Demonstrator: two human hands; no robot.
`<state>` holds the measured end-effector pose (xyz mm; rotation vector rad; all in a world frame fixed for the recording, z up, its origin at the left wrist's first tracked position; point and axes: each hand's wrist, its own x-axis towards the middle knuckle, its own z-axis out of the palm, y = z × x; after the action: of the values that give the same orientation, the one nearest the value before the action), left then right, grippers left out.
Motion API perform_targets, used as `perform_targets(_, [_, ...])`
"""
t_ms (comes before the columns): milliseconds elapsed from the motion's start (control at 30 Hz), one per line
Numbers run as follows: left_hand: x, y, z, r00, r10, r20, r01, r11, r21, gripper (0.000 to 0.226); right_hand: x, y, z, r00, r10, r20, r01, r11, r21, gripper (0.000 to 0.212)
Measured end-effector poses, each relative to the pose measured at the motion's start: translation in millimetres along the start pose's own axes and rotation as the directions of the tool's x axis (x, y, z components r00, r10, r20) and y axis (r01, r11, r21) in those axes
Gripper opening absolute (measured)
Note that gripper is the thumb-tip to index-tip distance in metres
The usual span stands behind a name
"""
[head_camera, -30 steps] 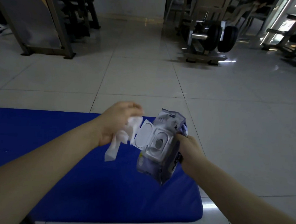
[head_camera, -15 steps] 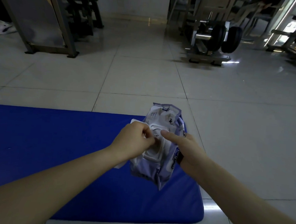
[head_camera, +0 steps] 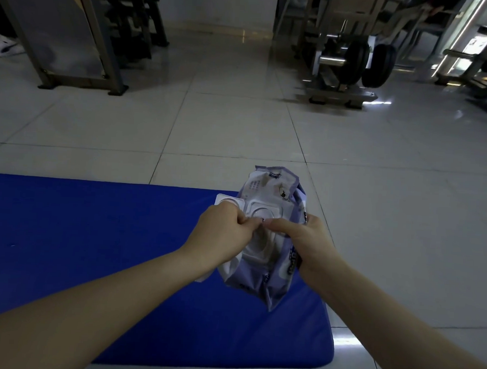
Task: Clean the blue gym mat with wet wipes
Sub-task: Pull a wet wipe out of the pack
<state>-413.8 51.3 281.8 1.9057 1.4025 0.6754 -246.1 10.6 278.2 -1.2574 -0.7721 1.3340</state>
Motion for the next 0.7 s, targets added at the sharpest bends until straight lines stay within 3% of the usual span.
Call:
perform_targets(100, [1, 1, 0, 0.997, -0.035, 0.064, 0.037, 0.999, -0.026, 0.049, -1, 0, 0, 1.000, 0.013, 0.002, -0.013, 1.000, -0.009, 0.021])
perform_targets(200, [5, -1, -6, 0.997, -0.054, 0.049, 0.057, 0.997, -0.049, 0.062, -1, -2, -5, 1.000, -0.007, -0.023, 0.006, 0.999, -0.047, 0.018])
perform_targets(333, [6, -2, -14, 0.998, 0.064, 0.019, -0.065, 0.996, 0.055, 0.067, 1, -6, -11, 0.999, -0.035, -0.038, 0.032, 0.996, -0.088, 0.022])
perform_targets(467, [10, -2, -30, 0.960, 0.153, -0.235, -0.111, 0.977, 0.184, 0.036, 7, -14, -19, 0.997, -0.054, -0.050, 0.052, 0.998, -0.026, 0.026])
perform_targets(533, [13, -2, -39, 0.968, 0.035, -0.248, -0.016, 0.997, 0.081, 0.038, 12, -16, -25, 0.995, -0.048, -0.087, 0.048, 0.999, 0.005, 0.024])
perform_targets(600, [18, 0, -43, 0.985, -0.087, -0.150, 0.074, 0.994, -0.086, 0.036, 15, -14, -29, 0.990, -0.030, -0.138, 0.032, 0.999, 0.010, 0.022])
perform_targets(700, [12, 10, -41, 0.996, 0.038, 0.081, -0.007, 0.936, -0.353, 0.033, 16, -5, -29, 0.980, 0.038, -0.196, -0.038, 0.999, 0.004, 0.022])
